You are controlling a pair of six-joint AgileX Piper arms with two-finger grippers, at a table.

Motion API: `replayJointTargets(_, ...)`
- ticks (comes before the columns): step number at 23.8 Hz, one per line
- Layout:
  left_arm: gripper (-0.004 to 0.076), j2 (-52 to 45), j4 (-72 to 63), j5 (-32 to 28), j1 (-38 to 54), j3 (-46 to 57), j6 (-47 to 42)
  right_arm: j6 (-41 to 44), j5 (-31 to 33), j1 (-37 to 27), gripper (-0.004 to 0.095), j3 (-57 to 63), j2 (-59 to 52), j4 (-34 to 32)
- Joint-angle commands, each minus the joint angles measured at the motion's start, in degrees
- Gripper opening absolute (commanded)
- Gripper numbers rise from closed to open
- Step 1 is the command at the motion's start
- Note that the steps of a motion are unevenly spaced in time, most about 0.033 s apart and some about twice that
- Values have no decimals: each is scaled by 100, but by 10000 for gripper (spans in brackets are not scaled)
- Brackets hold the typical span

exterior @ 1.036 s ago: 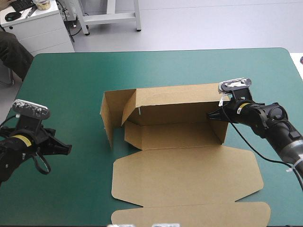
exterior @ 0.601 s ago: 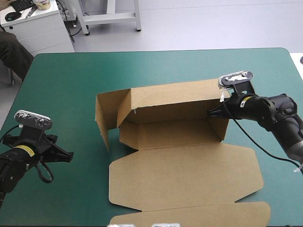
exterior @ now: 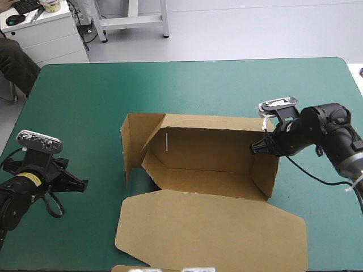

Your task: Fold the box

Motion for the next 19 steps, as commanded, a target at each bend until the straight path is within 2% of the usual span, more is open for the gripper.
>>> replayJointTargets(1,15,-37,61,-405,-5,-139,-57,-385,459,8,-20,-55,424,86)
replayJointTargets(4,15,-37,61,-448,-5,-139,-75,-512,-429,8,-20,-62,892,256)
replayJointTargets(7,15,-37,61,-448,-5,-139,-39,-512,-963,8,-13,-134,1262,276)
replayJointTargets(10,15,-37,52,-448,-5,-139,-39,-523,-999,8,137,-366,1538,318)
replayJointTargets(14,15,-37,52,-457,-5,-139,-39,-534,-1038,8,480,-579,1675,473)
replayJointTargets(16,15,-37,52,-457,-5,-139,-39,-534,-1060,8,616,-649,1687,546)
replayJointTargets(17,15,-37,52,-460,-5,-139,-39,-534,-1060,8,665,-727,1675,583)
replayJointTargets(19,15,-37,52,-460,-5,-139,-39,-534,-925,8,697,-878,1653,624)
